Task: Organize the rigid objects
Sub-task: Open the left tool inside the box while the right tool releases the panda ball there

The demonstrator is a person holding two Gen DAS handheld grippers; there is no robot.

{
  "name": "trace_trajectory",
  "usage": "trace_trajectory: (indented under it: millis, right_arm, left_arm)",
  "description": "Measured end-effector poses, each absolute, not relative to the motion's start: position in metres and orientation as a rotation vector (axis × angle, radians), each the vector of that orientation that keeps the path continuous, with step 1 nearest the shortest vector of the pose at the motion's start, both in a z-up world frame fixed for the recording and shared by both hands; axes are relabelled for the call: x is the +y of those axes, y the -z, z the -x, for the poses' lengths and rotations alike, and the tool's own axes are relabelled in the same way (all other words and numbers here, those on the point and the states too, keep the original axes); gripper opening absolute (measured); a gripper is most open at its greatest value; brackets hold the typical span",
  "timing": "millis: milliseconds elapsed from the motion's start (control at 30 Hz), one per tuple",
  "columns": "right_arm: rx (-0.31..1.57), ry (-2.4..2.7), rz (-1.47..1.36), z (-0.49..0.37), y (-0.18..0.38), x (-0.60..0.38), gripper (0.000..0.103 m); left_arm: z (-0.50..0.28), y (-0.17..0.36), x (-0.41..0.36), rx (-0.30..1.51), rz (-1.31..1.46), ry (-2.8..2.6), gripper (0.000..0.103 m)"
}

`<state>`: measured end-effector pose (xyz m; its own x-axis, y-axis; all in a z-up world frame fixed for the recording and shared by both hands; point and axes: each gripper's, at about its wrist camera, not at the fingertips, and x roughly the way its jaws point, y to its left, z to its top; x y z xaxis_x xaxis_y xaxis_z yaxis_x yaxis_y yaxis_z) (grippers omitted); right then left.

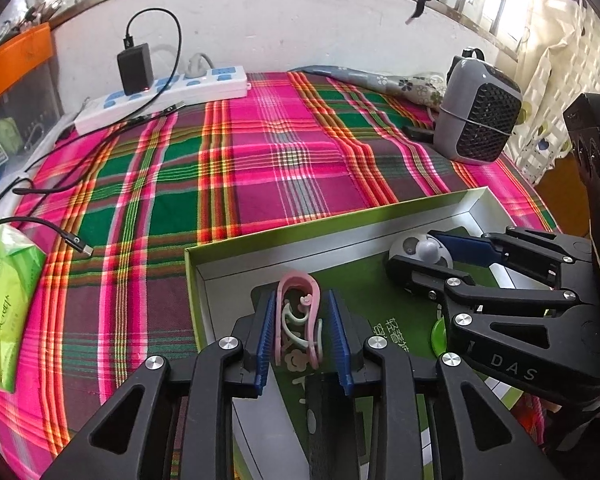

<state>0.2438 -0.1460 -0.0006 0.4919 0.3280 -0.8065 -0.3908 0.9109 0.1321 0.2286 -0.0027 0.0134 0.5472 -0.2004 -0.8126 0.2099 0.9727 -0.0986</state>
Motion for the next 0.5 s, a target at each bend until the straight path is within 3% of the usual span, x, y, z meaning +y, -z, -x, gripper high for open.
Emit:
trace_trajectory:
  millis: [167, 233, 500]
  right_arm:
    - [0.963, -0.431, 0.07, -0.242, 0.0, -0.147, 0.041]
    - [0.961, -0.425, 0.067, -0.241, -0.001, -0.148, 0.047]
    - [0.925, -0.43, 0.031, -0.229, -0.014, -0.154, 0.047]
  left_arm:
    - [-0.225, -0.016, -0.002, 0.957, -0.005, 0.237, 0.033]
    - [-0.223, -0.019, -0.001, 0.955, 0.001, 0.232, 0.035]
    - [-0.203, -0.032, 0.002, 0.927, 0.013, 0.224, 0.035]
